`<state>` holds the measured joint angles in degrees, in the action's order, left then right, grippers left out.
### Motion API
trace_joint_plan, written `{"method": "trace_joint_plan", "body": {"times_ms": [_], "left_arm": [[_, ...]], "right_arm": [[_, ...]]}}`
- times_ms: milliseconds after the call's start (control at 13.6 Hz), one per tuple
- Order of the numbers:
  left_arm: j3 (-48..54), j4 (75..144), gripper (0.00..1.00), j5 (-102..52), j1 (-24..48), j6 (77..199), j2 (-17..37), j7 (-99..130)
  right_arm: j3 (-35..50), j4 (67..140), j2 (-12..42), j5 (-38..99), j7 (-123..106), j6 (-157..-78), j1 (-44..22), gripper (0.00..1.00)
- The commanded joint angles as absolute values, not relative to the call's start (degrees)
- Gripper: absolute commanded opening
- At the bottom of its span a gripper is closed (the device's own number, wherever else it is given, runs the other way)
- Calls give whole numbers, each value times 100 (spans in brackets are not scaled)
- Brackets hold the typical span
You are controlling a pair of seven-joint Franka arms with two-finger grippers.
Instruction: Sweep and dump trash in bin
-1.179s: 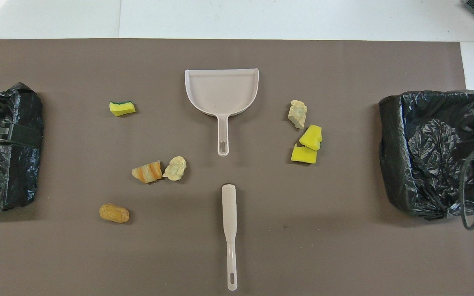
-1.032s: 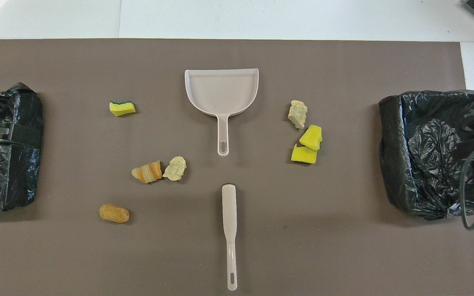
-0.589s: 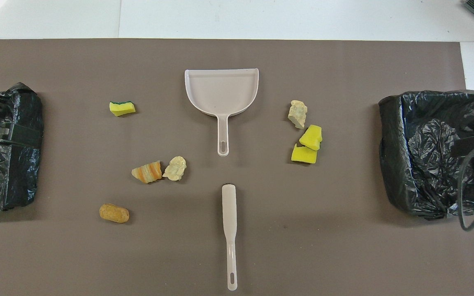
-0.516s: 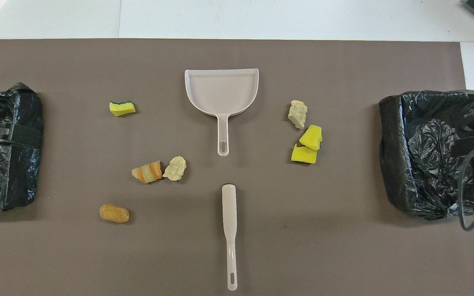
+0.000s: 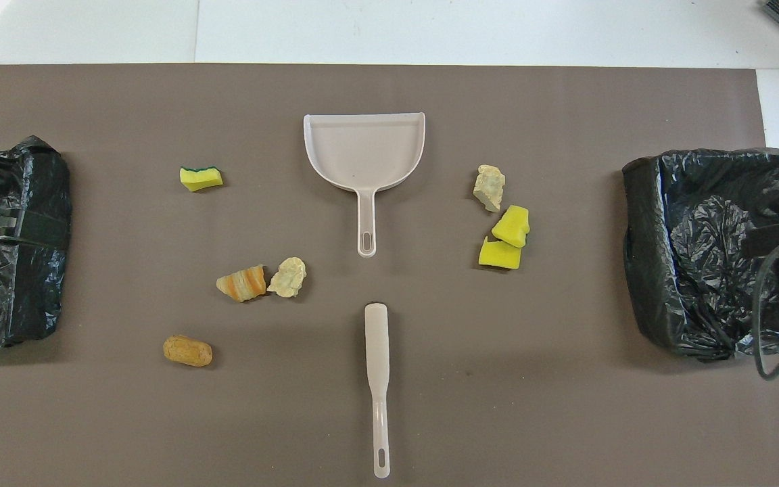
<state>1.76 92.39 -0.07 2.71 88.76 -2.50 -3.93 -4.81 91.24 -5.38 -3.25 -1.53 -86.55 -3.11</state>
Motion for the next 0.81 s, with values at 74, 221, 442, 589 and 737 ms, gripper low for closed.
{"method": "trace_joint_plan", "body": {"times_ms": [74,221,442,589,737], "left_arm": [[149,9711,100,-184,430,8912,-553,-431],[167,9913,100,-272,623,8964,-615,-404],[167,10492,100,-299,1132,9551,-746,-11],[167,11019,100,-299,1414,10096,-904,140],[176,11450,100,-439,1581,10571,-993,141]], "right_arm": [[-457,9272,-650,-220,-316,-8719,-246,100],[-457,9290,-659,-220,-316,-8727,-246,100],[-457,9325,-703,-220,-316,-8658,-255,100],[-457,9474,-808,-220,-316,-8648,-255,100],[-466,9492,-817,-220,-316,-8631,-237,100]]}}
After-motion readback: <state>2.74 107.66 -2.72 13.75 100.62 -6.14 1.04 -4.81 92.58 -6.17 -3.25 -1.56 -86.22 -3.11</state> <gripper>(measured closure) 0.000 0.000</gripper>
